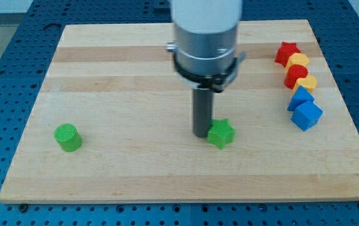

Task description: Move green star towards the bottom of blue cube

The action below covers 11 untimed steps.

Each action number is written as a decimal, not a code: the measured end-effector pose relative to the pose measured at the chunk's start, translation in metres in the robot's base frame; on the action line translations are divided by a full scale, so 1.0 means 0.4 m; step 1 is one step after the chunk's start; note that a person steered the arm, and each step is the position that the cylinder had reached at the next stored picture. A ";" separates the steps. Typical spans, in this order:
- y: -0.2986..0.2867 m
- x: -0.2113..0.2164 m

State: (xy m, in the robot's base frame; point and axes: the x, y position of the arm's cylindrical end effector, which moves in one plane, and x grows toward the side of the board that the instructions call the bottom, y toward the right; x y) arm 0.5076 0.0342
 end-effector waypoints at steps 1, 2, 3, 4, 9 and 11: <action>-0.015 -0.004; -0.008 -0.009; 0.084 0.024; 0.171 0.048; 0.241 0.091; 0.327 0.091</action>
State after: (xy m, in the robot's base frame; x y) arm 0.5439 0.1649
